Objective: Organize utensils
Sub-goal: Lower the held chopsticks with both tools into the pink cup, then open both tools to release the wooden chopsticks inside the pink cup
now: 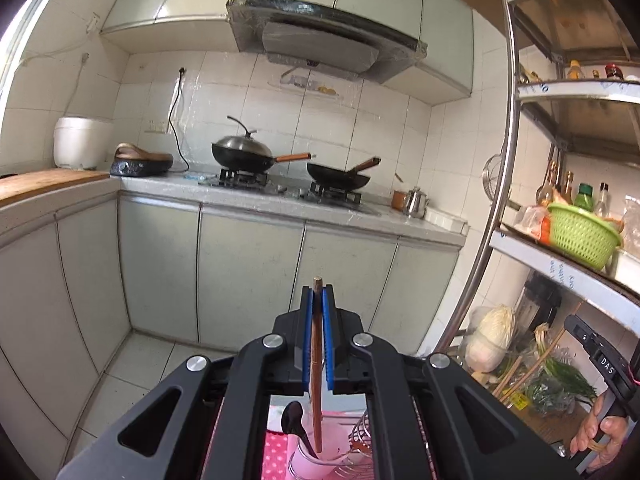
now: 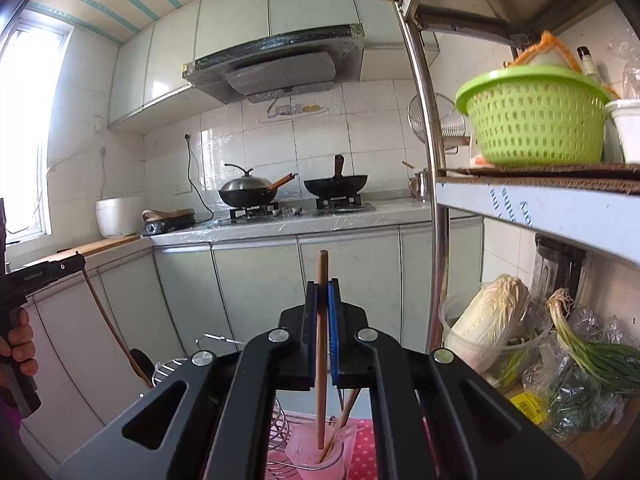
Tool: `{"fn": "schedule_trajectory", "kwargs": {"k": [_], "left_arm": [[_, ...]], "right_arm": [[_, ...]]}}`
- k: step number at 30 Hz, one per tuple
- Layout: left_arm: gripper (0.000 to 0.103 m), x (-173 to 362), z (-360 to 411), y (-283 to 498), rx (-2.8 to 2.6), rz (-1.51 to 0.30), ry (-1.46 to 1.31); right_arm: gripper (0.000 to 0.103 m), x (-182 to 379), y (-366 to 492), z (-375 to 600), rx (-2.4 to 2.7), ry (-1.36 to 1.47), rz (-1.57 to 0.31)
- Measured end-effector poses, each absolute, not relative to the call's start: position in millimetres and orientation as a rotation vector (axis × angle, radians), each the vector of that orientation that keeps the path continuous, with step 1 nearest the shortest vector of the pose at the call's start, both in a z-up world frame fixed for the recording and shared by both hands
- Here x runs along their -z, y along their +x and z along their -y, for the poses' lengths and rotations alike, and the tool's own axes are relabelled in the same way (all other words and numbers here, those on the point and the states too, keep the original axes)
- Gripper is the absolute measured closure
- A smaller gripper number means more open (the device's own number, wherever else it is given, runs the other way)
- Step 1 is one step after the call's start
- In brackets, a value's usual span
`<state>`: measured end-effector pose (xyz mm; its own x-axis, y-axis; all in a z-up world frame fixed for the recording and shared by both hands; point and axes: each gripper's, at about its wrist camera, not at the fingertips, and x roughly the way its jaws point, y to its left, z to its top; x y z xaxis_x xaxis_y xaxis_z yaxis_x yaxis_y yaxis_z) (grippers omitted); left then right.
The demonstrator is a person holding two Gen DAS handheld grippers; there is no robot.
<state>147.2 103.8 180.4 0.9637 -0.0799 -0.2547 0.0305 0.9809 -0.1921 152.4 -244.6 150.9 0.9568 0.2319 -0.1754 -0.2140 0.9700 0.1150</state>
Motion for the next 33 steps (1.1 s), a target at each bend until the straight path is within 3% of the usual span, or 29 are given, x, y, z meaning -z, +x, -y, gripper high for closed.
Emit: {"fn": "schedule_trajectory", "kwargs": {"k": [16,33], "left_arm": [[0.099,-112,-86,169,0.077,-0.399,-0.176],[0.098,-90,-77,170,0.086,-0.457,-0.144]], "right_arm": [[0.098,-100,160,239,-0.252,0.142,-0.322],[0.098,-81,154,237,-0.283,0.146,-0.390]]}}
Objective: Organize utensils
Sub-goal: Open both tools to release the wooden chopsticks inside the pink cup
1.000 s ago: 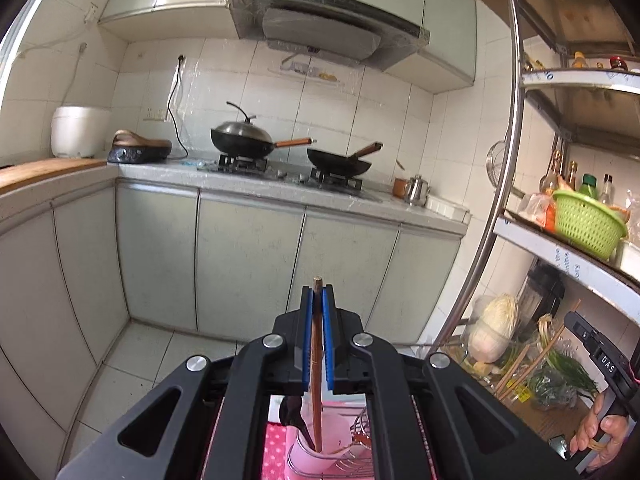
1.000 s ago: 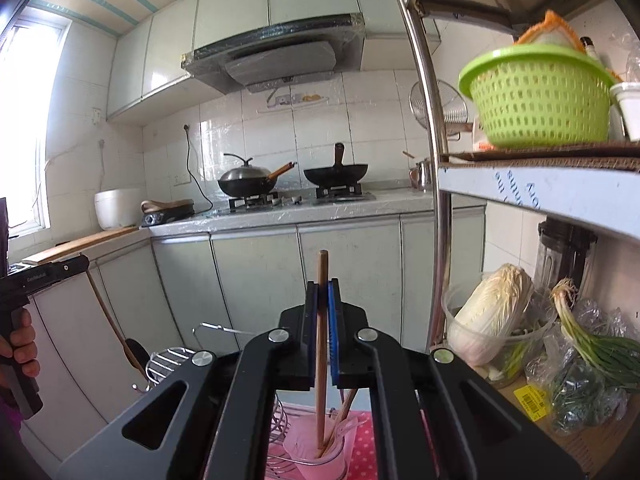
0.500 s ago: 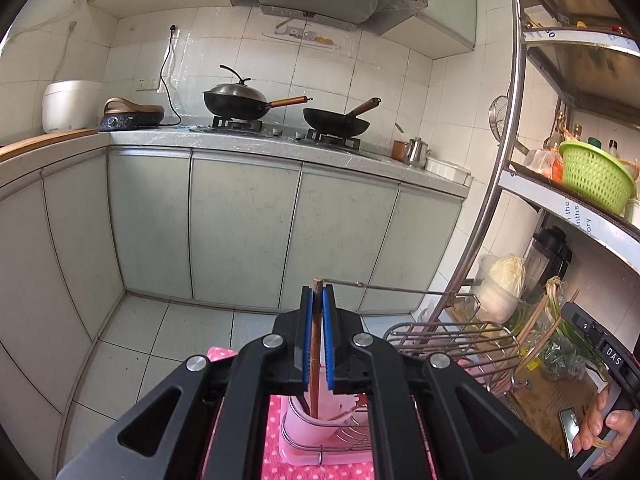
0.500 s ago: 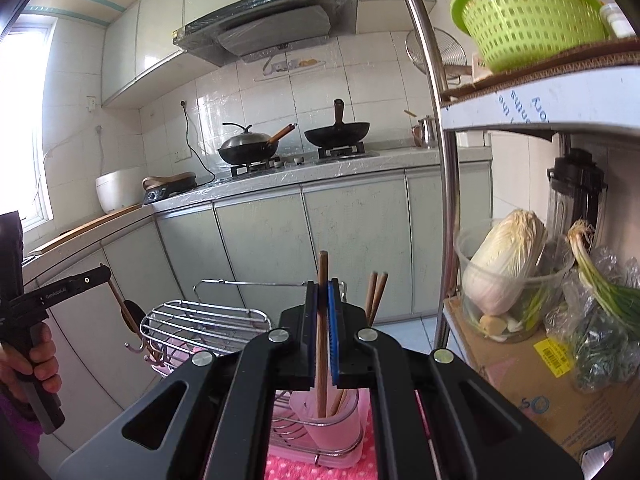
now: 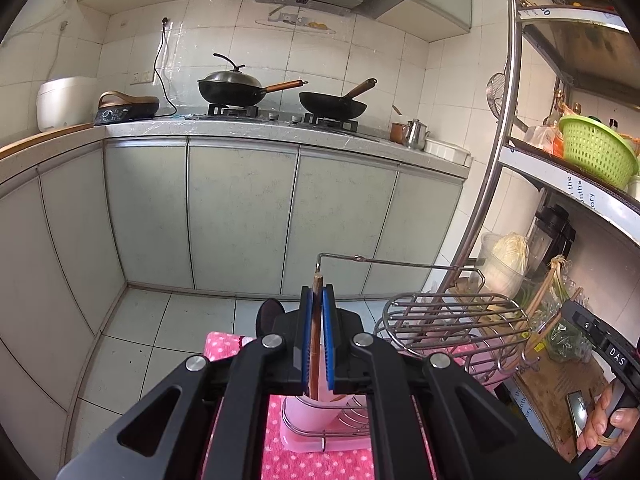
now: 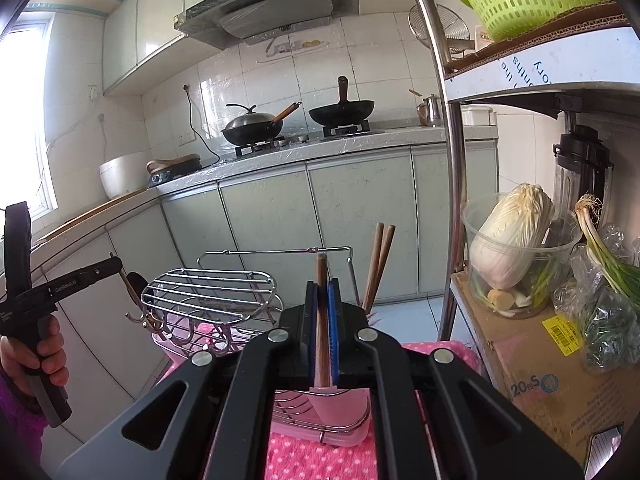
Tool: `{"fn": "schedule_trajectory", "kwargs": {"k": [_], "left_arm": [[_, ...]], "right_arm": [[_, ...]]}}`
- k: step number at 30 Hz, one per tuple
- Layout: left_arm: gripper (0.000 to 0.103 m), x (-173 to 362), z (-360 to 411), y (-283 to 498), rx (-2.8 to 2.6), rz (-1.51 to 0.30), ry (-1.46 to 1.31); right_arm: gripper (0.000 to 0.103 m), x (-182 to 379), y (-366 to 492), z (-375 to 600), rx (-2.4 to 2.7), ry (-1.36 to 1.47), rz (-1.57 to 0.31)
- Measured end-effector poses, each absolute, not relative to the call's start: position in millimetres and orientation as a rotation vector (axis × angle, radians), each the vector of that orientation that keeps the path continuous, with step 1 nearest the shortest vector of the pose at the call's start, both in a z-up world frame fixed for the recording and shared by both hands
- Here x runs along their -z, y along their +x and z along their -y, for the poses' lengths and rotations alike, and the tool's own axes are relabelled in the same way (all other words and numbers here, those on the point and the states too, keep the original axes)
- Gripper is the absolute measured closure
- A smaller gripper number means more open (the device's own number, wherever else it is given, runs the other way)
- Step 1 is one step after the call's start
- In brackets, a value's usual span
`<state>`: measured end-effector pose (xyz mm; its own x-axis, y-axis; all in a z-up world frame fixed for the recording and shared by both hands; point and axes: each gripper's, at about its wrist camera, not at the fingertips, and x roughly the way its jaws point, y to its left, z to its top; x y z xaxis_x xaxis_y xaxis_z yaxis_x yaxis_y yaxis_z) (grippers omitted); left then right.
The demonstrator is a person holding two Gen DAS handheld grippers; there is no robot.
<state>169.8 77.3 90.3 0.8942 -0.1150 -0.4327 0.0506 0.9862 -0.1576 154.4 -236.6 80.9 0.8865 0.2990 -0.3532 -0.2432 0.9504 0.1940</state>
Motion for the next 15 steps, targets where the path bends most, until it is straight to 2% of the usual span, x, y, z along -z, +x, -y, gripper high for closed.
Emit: {"fn": "schedule_trajectory", "kwargs": {"k": [7,10,11,12,15], "left_arm": [[0.095,-89.5,-74.7,167.3,0.085,-0.471,-0.143],[0.082,-91.7,-77.3,166.7,0.092,-0.480,-0.165],[0.074,-92.3,-79.0,165.7,0.092,-0.479,-0.173],[0.071,-92.8,-79.6,165.4,0.094,-0.478,-0.178],[0.070,-94.0,-82.3,162.7,0.094,-0.482,-0.188]], "right_arm": [[0.097,-80.7,151.5,238.7,-0.281,0.161,-0.411],[0.071,-79.9,150.3,240.9,-0.282,0.174,-0.420],[0.062,-80.0,148.6,241.2,-0.285,0.176,-0.415],[0.061,-80.2,147.3,241.3,-0.284,0.173,-0.413],[0.061,-80.9,143.6,240.6,-0.281,0.162,-0.415]]}}
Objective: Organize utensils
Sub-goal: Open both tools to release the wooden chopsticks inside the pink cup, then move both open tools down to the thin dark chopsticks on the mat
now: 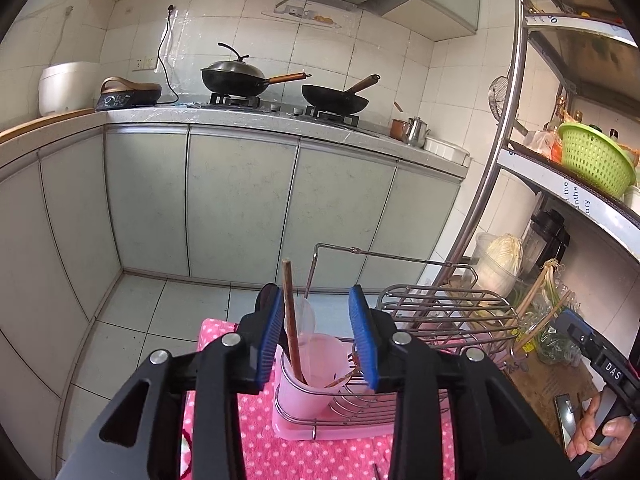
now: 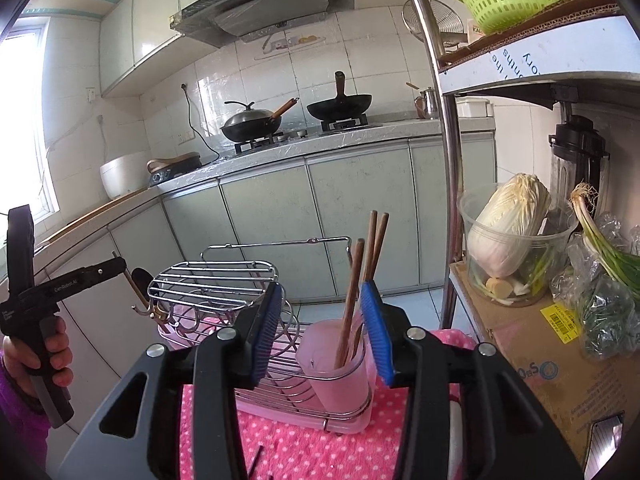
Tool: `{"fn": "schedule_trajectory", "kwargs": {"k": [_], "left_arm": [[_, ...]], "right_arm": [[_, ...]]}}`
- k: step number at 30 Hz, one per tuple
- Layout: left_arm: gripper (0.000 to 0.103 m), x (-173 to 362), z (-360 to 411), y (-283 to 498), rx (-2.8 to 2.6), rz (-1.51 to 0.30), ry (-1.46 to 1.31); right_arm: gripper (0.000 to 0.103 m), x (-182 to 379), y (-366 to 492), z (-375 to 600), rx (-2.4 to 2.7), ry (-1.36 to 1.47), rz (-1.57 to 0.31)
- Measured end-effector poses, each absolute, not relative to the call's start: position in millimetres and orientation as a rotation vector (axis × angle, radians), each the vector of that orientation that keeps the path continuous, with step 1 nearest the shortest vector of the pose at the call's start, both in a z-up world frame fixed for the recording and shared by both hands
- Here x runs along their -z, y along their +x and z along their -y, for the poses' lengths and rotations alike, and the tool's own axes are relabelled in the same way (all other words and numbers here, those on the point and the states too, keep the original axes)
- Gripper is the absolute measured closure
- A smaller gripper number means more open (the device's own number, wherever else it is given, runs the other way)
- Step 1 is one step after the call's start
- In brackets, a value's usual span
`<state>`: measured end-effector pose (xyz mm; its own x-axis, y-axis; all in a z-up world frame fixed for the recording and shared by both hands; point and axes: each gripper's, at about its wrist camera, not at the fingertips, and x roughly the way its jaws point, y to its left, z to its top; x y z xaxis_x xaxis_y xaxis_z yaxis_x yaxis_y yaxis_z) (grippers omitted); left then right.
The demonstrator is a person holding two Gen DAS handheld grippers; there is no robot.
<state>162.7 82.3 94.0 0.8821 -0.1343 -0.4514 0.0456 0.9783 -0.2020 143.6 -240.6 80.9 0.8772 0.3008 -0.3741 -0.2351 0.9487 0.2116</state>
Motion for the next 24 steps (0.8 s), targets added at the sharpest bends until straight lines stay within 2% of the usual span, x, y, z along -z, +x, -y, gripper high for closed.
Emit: {"fn": "schedule_trajectory", "kwargs": {"k": [16,24], "left_arm": [[0.068,-99,-90,120,0.079,-0.475,-0.192],[0.068,-74,-87,94,0.118,-0.551,-0.190]], "right_arm": [[0.061,-77,103,250,-0.227,0.142,-0.421],[0.061,-43,84,242,-0.228,0.135,-0.529]]}}
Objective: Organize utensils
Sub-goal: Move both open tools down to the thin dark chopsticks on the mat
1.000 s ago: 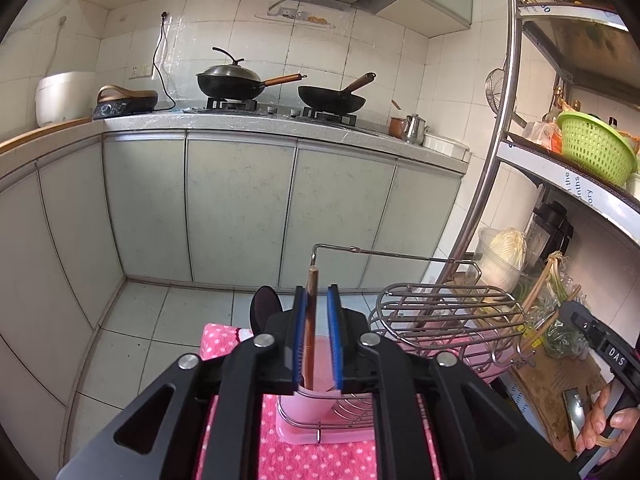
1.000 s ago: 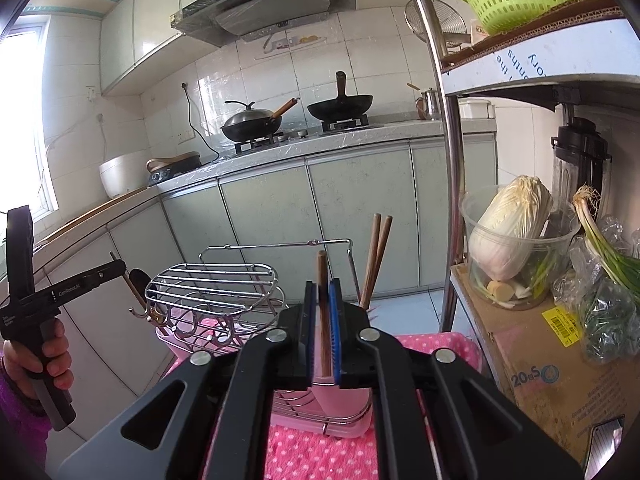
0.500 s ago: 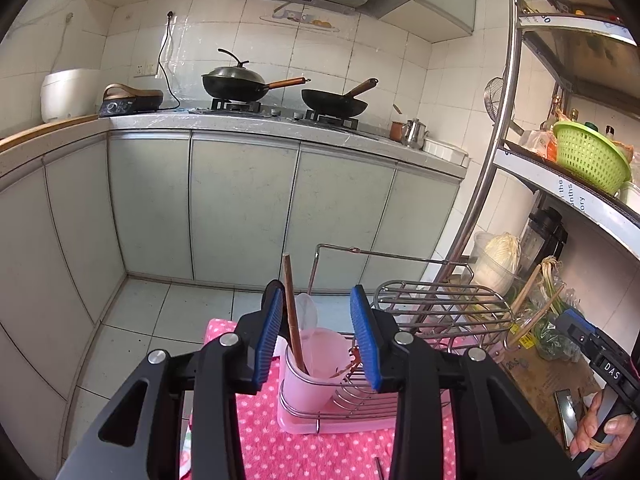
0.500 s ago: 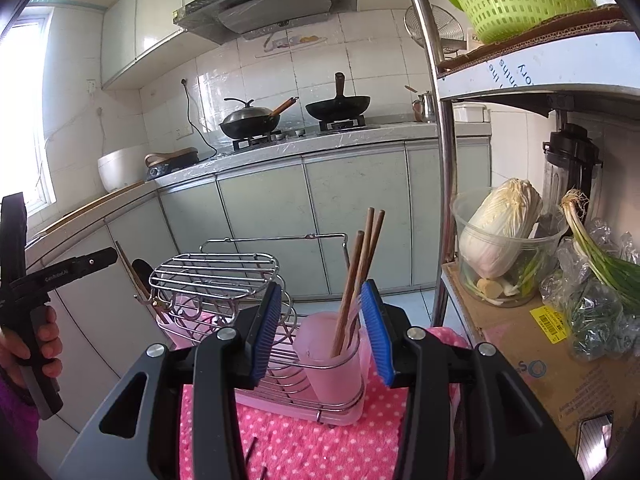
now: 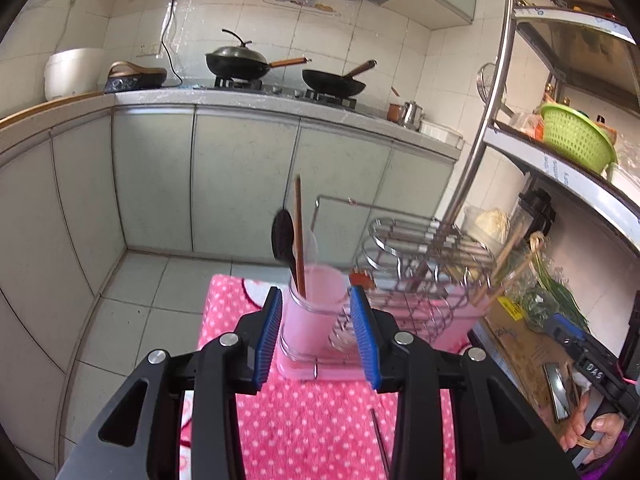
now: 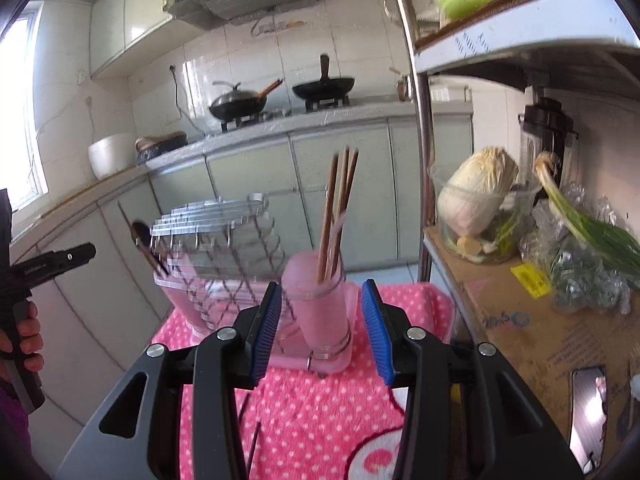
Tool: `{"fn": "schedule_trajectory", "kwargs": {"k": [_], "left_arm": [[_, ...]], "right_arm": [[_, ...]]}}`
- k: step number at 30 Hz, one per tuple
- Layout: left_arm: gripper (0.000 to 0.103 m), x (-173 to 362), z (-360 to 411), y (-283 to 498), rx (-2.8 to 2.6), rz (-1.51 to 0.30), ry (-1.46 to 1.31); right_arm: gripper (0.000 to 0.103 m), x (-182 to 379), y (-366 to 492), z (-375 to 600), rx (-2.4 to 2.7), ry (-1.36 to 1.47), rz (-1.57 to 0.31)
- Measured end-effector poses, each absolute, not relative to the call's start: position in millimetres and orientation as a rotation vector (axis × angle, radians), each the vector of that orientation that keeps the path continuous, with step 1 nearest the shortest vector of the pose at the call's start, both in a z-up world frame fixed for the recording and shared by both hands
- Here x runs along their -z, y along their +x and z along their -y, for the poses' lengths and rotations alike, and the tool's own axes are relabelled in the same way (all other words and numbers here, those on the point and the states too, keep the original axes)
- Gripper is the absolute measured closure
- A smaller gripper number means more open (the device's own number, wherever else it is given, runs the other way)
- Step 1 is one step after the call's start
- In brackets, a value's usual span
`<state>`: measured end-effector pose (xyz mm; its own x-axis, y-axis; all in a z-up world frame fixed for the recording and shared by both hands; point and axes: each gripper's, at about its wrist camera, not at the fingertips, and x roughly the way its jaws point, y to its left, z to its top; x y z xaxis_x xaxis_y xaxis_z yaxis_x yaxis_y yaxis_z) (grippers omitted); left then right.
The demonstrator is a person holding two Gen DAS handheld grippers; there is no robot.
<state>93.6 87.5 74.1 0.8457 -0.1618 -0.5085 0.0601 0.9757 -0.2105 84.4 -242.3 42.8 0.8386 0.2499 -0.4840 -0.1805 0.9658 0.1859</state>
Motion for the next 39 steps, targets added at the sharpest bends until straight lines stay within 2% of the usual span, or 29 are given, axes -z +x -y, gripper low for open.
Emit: {"fn": "schedule_trajectory", "kwargs": {"k": [10,17,20,23,39], "left_arm": [[0.068,-11,-79,82,0.128,-0.718,-0.200],[0.068,27,-73,71,0.155,-0.799,-0.202],[0.068,38,-71,66,0.170,-0.820,-0.200],[0.068,42,-68,62,0.177,-0.826,-0.177],[0.068,36,-68,61,0.217,-0.824,-0.176]], "right_arm": [[0.061,29,94,214,-0.376,0.261,-0.863],[0.062,70,100,183,-0.420,0.271,-1.032],[0.073,83,106,174,-0.422,0.295,-1.094],[0.080,92,110,165,-0.432,0.315,-1.148],[0.081,126,143,125,-0.317,0.163,-1.286]]}}
